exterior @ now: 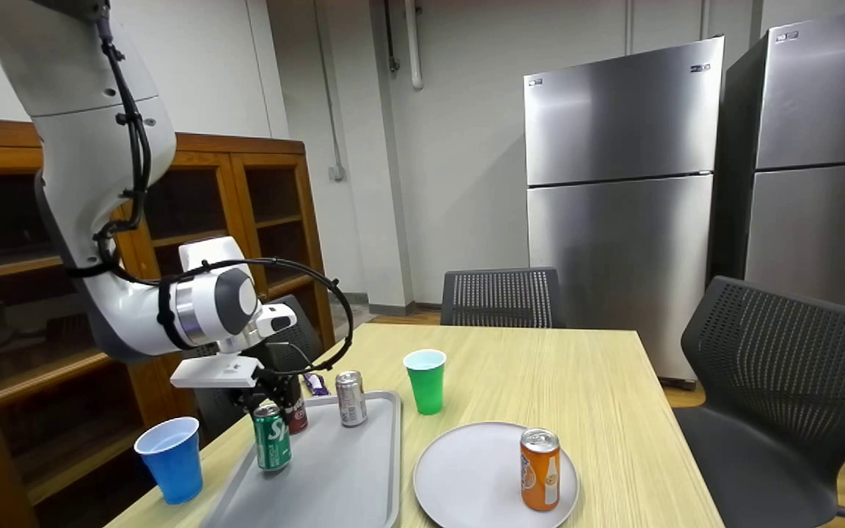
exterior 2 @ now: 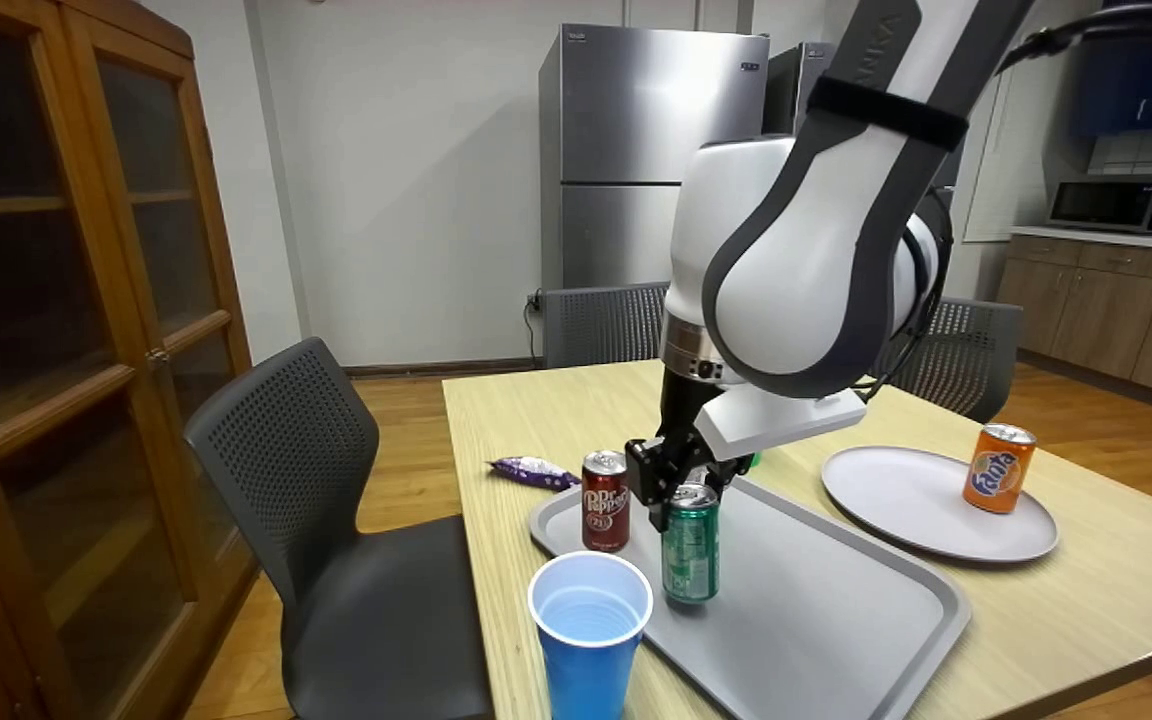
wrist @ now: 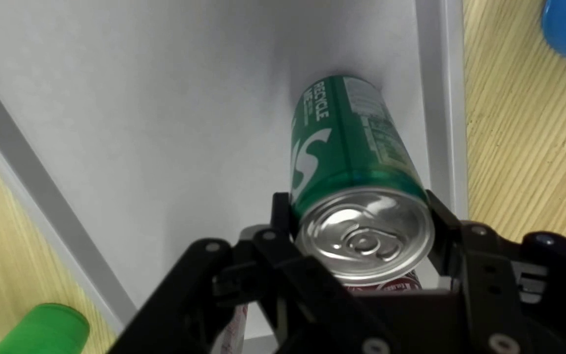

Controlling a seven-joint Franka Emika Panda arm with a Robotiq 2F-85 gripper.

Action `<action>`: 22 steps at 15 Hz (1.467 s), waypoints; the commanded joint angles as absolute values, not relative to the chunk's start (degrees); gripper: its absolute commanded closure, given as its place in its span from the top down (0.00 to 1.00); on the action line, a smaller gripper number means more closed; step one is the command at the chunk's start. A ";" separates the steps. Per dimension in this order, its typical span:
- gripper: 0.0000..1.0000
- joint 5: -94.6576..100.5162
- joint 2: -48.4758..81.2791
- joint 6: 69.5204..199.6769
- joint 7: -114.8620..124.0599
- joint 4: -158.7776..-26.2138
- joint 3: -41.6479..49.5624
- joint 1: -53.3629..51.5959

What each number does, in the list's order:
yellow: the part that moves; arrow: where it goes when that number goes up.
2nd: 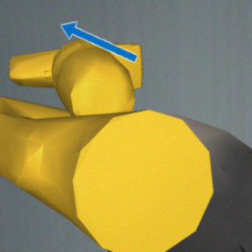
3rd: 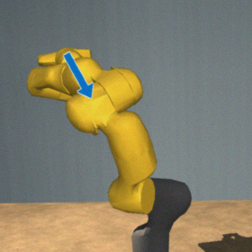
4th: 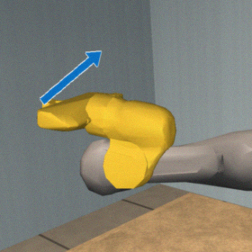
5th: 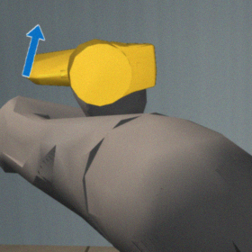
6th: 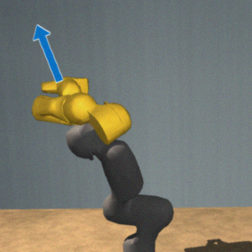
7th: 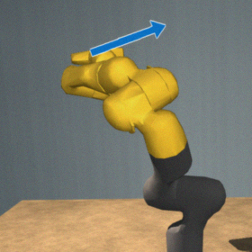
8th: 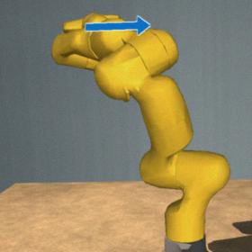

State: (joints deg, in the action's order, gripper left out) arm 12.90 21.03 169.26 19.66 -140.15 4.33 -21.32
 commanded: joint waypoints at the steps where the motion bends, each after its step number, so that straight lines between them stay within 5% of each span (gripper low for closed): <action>1: 0.38 13.18 21.04 170.26 22.43 -140.11 7.23 -24.49; 2: 0.38 13.15 21.07 170.25 22.54 -140.15 7.66 -24.93; 3: 0.49 13.60 21.10 170.07 23.34 -140.16 8.78 -26.03; 4: 0.88 13.51 20.95 169.92 23.49 -140.28 9.06 -26.39; 7: 0.99 13.62 19.30 170.22 23.79 -141.01 10.13 -27.45; 22: 1.00 21.64 7.89 175.15 23.08 -144.97 25.06 -28.67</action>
